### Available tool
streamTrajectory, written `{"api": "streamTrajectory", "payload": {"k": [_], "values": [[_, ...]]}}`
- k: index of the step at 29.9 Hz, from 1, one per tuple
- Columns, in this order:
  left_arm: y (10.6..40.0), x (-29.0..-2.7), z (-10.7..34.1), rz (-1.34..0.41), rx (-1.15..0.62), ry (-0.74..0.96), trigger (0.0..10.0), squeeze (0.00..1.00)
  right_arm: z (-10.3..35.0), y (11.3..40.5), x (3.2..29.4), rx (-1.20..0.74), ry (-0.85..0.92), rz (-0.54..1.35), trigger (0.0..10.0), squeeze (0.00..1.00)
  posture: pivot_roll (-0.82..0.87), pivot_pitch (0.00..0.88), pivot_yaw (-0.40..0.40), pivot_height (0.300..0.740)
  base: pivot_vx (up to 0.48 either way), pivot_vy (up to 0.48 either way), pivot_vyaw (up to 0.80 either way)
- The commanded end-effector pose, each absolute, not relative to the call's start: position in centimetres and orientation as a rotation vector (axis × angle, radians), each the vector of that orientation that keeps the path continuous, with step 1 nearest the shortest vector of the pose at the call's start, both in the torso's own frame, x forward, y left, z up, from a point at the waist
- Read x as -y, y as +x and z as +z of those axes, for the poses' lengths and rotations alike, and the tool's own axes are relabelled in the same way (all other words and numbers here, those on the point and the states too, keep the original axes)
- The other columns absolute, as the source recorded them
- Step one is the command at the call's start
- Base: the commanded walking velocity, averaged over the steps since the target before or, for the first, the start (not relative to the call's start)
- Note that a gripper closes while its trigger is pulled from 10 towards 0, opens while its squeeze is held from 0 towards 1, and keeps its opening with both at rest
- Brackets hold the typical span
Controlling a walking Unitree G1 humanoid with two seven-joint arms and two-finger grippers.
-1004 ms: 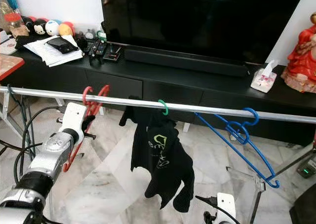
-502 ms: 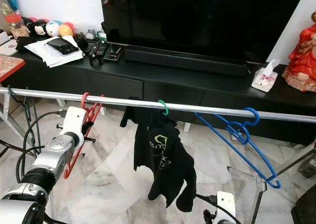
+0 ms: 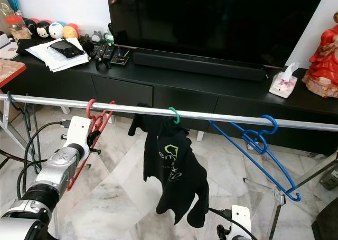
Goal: Hang hanger
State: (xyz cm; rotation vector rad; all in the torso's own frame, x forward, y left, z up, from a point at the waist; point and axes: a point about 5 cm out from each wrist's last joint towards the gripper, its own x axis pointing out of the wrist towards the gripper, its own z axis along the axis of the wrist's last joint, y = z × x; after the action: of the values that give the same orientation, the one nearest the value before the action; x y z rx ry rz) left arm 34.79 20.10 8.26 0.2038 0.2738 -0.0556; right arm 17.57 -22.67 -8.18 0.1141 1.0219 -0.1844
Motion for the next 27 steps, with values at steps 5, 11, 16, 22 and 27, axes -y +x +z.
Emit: {"api": "streamTrajectory", "payload": {"k": [5,11,16,22,27], "values": [[34.6,-19.9,9.1,-0.047,-0.206,0.181,10.0,1.0,-8.1,17.6,22.9,-1.016,0.108,-0.187,10.0,0.0,0.07,0.0,-0.066,0.74,0.0,0.0,0.0],[33.7,-20.0,9.9,-0.057,-0.152,0.192,10.0,1.0,-8.1,17.6,23.0,-1.016,0.105,-0.186,10.0,0.0,0.08,0.0,-0.072,0.74,0.0,0.0,0.0],[31.2,-20.2,10.7,-0.052,-0.099,0.196,10.0,1.0,-8.1,17.5,23.2,-1.019,0.097,-0.186,10.0,0.0,0.08,0.0,-0.077,0.74,0.0,0.0,0.0],[28.8,-19.8,11.4,-0.035,-0.039,0.191,10.0,1.0,-8.1,17.4,23.4,-1.022,0.092,-0.184,10.0,0.0,0.09,0.0,-0.086,0.74,0.0,0.0,0.0],[24.7,-17.7,12.3,-0.023,0.066,0.178,10.0,0.0,-8.0,17.4,23.6,-1.026,0.083,-0.181,10.0,0.0,0.11,0.0,-0.11,0.74,0.0,0.0,0.0]]}}
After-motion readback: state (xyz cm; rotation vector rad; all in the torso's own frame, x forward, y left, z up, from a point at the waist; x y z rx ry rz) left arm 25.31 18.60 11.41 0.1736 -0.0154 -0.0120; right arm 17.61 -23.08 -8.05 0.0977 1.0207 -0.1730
